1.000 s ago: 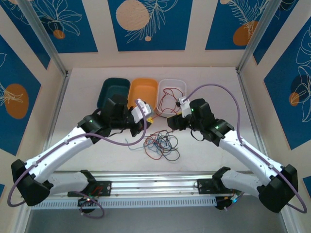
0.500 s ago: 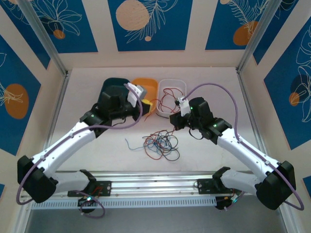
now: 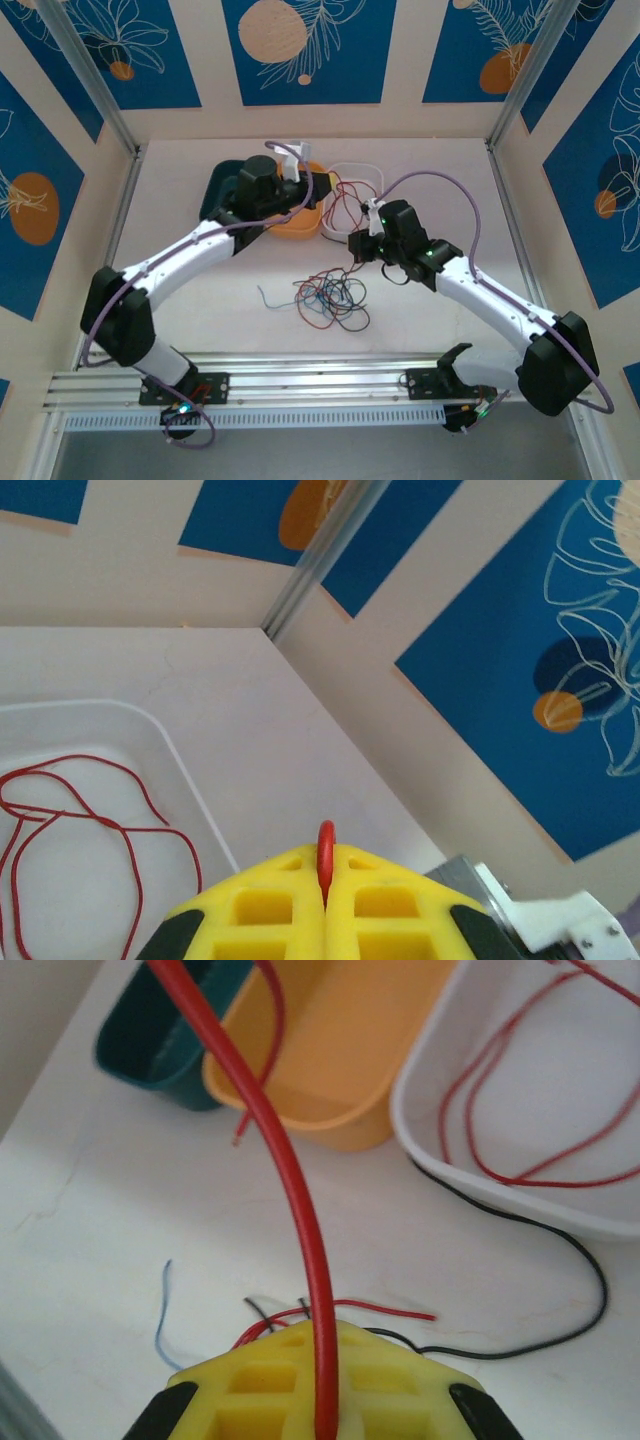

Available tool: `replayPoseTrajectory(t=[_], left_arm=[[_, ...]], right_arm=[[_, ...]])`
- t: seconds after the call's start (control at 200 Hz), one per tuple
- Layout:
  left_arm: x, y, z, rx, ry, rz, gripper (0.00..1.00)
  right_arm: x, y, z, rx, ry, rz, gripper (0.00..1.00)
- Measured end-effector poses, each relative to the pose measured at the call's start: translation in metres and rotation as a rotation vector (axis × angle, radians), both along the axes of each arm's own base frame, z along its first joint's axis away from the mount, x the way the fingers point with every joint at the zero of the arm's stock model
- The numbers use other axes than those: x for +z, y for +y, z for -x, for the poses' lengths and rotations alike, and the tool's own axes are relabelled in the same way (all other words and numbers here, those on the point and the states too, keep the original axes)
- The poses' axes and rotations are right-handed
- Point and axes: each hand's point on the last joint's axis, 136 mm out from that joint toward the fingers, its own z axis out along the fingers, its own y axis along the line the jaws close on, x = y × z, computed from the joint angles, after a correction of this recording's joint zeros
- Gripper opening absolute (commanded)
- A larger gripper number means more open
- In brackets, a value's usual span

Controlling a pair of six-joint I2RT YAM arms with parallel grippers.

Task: Untangle the cables

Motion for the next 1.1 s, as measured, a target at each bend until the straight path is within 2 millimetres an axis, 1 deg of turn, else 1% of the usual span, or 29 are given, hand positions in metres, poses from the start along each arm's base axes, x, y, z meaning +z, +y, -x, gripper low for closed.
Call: replayPoseTrajectory(t=[0.135,0.265,0.41,0.51,0.62,0.7,0.785,0.92,1.025,1.1], left_arm=[[-0.019,-0.011,-0.029,0.061,0.074,0.019,0.0],[-0.036,-0.024,-0.055,0.104,0.129,0.032,0.0],[-0.048,-0.034,-0.079,0.143,0.149,0.039,0.0],[-0.056,-0.042,-0.095,0.167,0.155,0.037,0.0],[-0.071,-0.048,-0.112,0.197,0.172,0.014,0.0],[-0.083,-0.05,-0.12,0.216,0.186,-0.014,0.0],[-0.1,-0.05,-0.126,0.233,0.204,-0.052,0.0],[-0.127,-0.049,-0.133,0.255,0.233,-0.115,0.0],[-0.144,-0.049,-0.136,0.261,0.253,-0.155,0.0],[-0.152,-0.05,-0.139,0.262,0.266,-0.168,0.0]], right_arm=[[0.0,-0.023,-0.023,-0.145,0.045,-0.023,0.0],[-0.004,-0.037,-0.041,-0.233,0.09,-0.037,0.0],[-0.01,-0.036,-0.059,-0.266,0.133,-0.029,0.0],[-0.014,-0.034,-0.075,-0.286,0.161,-0.022,0.0],[-0.022,-0.031,-0.094,-0.307,0.192,-0.006,0.0],[-0.031,-0.03,-0.105,-0.321,0.219,0.011,0.0],[-0.044,-0.03,-0.114,-0.334,0.252,0.034,0.0],[-0.066,-0.033,-0.12,-0.352,0.305,0.076,0.0],[-0.076,-0.034,-0.123,-0.361,0.335,0.096,0.0],[-0.08,-0.034,-0.125,-0.362,0.348,0.105,0.07]])
